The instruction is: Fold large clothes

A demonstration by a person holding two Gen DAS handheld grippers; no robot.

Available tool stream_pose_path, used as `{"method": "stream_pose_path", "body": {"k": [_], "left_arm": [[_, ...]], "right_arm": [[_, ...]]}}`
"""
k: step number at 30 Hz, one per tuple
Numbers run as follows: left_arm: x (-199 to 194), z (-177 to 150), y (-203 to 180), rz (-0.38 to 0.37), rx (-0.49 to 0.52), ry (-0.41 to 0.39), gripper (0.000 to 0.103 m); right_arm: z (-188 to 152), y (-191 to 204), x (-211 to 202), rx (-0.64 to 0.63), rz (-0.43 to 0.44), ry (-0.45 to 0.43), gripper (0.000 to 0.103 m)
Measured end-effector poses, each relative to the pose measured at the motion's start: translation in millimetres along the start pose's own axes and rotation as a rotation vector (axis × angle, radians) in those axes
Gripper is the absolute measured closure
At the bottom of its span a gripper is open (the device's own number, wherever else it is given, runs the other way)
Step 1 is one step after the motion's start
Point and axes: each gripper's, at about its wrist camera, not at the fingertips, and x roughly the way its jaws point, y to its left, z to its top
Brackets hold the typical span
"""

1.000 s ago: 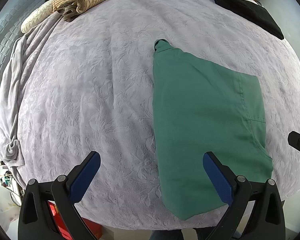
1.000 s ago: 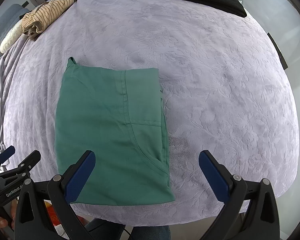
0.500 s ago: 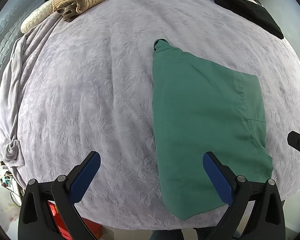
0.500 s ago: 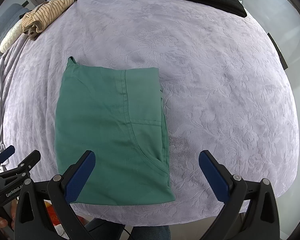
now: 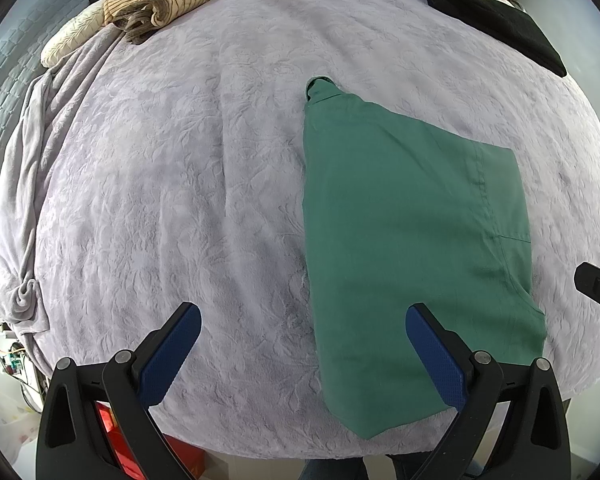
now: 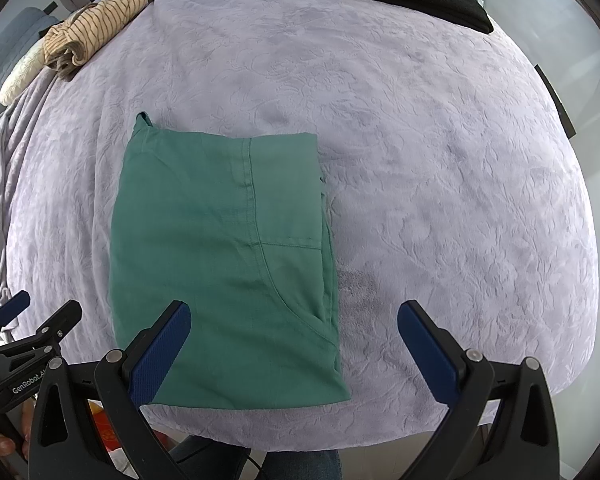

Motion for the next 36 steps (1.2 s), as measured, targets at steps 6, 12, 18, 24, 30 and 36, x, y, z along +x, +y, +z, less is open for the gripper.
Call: {"method": "stream_pose_path", "body": {"k": [6,12,18,24,30,36], "left_arm": [[0.2,-0.3,-0.7,0.002,0.002,-0.001,0.000],[0.7,-0.6,-0.8,0.003,0.006,-0.002,0.000],[0.3,-1.2,-1.8,0.004,0.003,-0.001,0.000],[-0.1,-1.2,-2.9,0.003,0.006,-0.001,0.000],[0.2,-2.0,-3.5,0.005,0.006,0.000,0.000],[0.7,-1.1,-4.9,0.003,0.015,0.001,0.000]], "right_arm": [[-0.6,0.2,-0.3,0.000,0.000,-0.001,0.000],[-0.4,0.3,-0.5,-0.001,0.001,0.001,0.000],[-0.6,0.4,-0.6,-0.001,0.001,0.001,0.000],[-1.1,0.8,-0.6,0.000,0.001,0.001,0.000],[-1.2,1.1,-0.7,0.000,0.002,0.001,0.000],[-1.3,2.1,-0.4,-0.001,0.002,0.003,0.000]]}}
